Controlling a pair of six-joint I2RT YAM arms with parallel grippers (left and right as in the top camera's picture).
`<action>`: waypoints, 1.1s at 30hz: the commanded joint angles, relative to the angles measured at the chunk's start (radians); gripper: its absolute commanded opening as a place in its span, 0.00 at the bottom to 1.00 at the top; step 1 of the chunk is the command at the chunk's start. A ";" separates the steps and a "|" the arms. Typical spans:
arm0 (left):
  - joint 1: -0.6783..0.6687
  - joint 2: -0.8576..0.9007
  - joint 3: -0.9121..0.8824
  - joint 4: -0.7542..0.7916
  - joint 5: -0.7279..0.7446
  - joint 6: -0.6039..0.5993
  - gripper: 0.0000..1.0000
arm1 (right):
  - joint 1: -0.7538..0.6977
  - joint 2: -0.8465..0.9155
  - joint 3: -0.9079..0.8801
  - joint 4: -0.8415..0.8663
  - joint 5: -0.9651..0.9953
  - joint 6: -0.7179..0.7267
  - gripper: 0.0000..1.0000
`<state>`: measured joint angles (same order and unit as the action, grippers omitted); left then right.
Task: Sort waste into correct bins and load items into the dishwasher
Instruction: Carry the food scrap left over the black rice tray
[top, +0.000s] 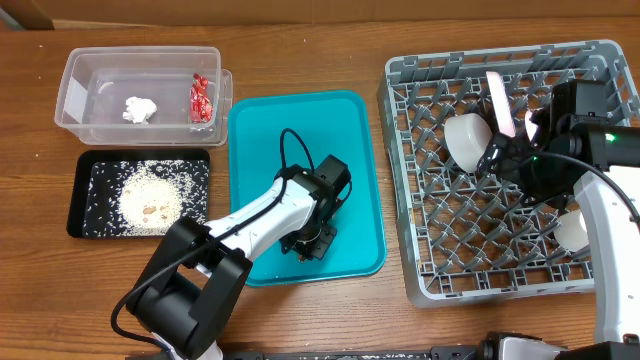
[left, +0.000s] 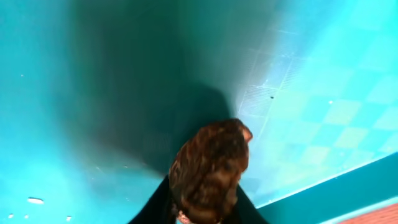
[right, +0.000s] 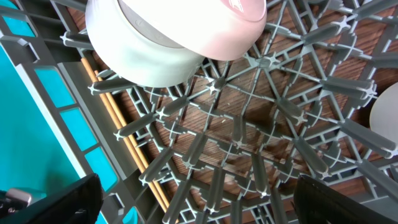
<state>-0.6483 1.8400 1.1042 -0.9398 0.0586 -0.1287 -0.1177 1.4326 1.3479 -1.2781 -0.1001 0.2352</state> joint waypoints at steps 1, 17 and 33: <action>0.002 0.047 0.004 0.004 0.019 -0.006 0.04 | -0.002 -0.002 0.000 0.002 -0.002 0.003 1.00; 0.325 0.004 0.354 -0.159 0.019 -0.016 0.04 | -0.002 -0.002 0.000 0.002 -0.002 0.003 1.00; 0.845 -0.041 0.401 -0.200 0.016 -0.185 0.04 | -0.002 -0.002 0.000 0.002 -0.002 0.003 1.00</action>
<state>0.1452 1.8324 1.4837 -1.1530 0.0738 -0.2241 -0.1177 1.4326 1.3479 -1.2789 -0.1001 0.2356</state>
